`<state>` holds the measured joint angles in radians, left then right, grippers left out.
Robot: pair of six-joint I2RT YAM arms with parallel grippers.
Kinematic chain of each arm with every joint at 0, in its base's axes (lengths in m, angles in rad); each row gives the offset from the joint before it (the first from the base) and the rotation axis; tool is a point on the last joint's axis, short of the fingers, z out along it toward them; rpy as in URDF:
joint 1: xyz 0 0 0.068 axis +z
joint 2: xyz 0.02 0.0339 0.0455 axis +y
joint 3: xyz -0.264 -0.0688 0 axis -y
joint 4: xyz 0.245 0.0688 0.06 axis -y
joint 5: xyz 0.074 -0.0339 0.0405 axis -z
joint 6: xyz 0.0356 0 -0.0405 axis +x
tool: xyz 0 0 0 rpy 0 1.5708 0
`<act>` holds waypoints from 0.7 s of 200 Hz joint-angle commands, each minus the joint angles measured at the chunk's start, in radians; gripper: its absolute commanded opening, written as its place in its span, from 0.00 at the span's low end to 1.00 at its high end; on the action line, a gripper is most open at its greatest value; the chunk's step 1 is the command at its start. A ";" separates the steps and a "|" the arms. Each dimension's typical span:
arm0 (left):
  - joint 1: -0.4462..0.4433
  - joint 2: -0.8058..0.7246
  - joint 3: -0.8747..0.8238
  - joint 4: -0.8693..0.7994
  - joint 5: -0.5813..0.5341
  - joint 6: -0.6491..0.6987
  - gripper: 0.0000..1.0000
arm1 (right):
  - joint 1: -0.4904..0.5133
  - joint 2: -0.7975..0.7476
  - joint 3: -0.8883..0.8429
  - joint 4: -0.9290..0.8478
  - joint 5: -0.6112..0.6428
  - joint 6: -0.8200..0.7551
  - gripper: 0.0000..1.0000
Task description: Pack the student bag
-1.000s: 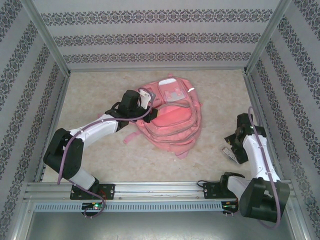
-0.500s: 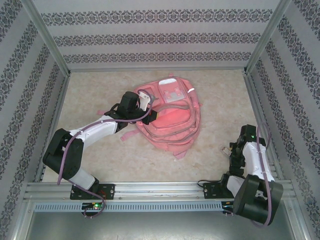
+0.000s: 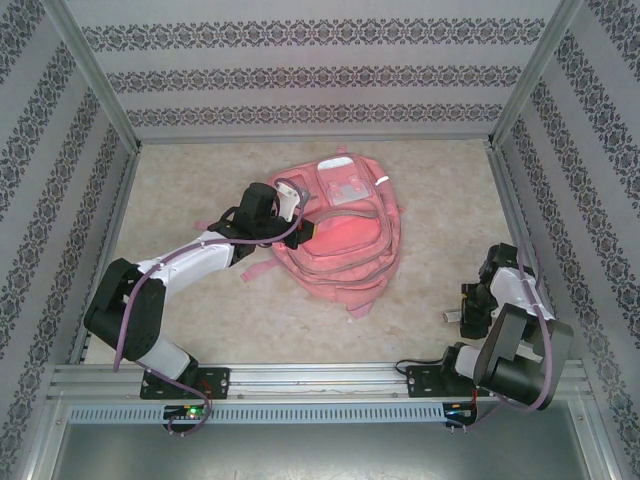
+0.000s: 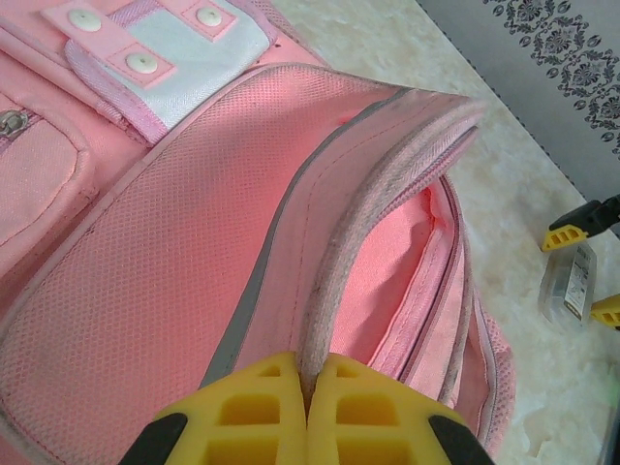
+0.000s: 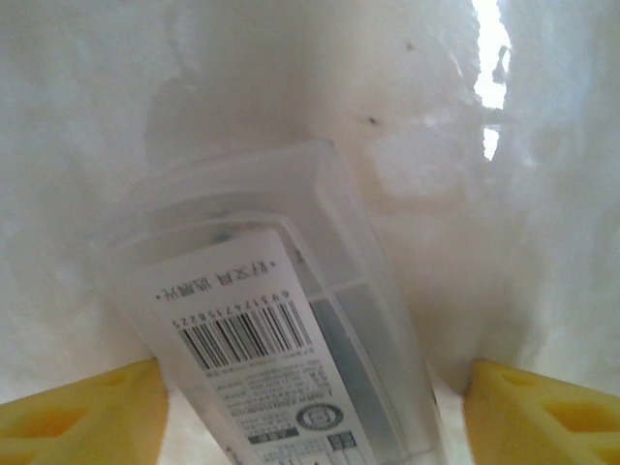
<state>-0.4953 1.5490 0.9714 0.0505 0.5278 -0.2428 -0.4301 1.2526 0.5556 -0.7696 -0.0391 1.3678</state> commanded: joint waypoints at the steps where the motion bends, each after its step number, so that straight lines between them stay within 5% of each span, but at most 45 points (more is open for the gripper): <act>1: 0.012 -0.035 0.010 -0.002 0.012 -0.019 0.00 | -0.005 0.028 -0.056 0.199 0.000 -0.063 0.58; 17: 0.012 -0.036 0.009 -0.001 0.014 -0.027 0.00 | -0.003 -0.016 -0.046 0.185 0.005 -0.097 0.43; 51: 0.012 -0.054 0.007 0.007 0.009 -0.063 0.00 | 0.062 -0.132 -0.001 0.107 -0.004 -0.163 0.36; 93: 0.016 -0.053 0.128 -0.074 -0.015 -0.164 0.00 | 0.403 -0.250 0.128 0.062 -0.078 -0.218 0.33; 118: 0.016 -0.054 0.178 -0.044 0.006 -0.238 0.00 | 0.589 -0.308 0.173 0.080 -0.129 -0.061 0.34; 140: 0.017 -0.047 0.209 -0.005 0.035 -0.294 0.00 | 0.767 -0.335 0.199 0.150 -0.032 0.115 0.33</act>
<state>-0.4953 1.5318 1.1023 -0.0368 0.5175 -0.4183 0.1940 0.9424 0.7174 -0.6708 -0.1211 1.2877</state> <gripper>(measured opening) 0.052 0.411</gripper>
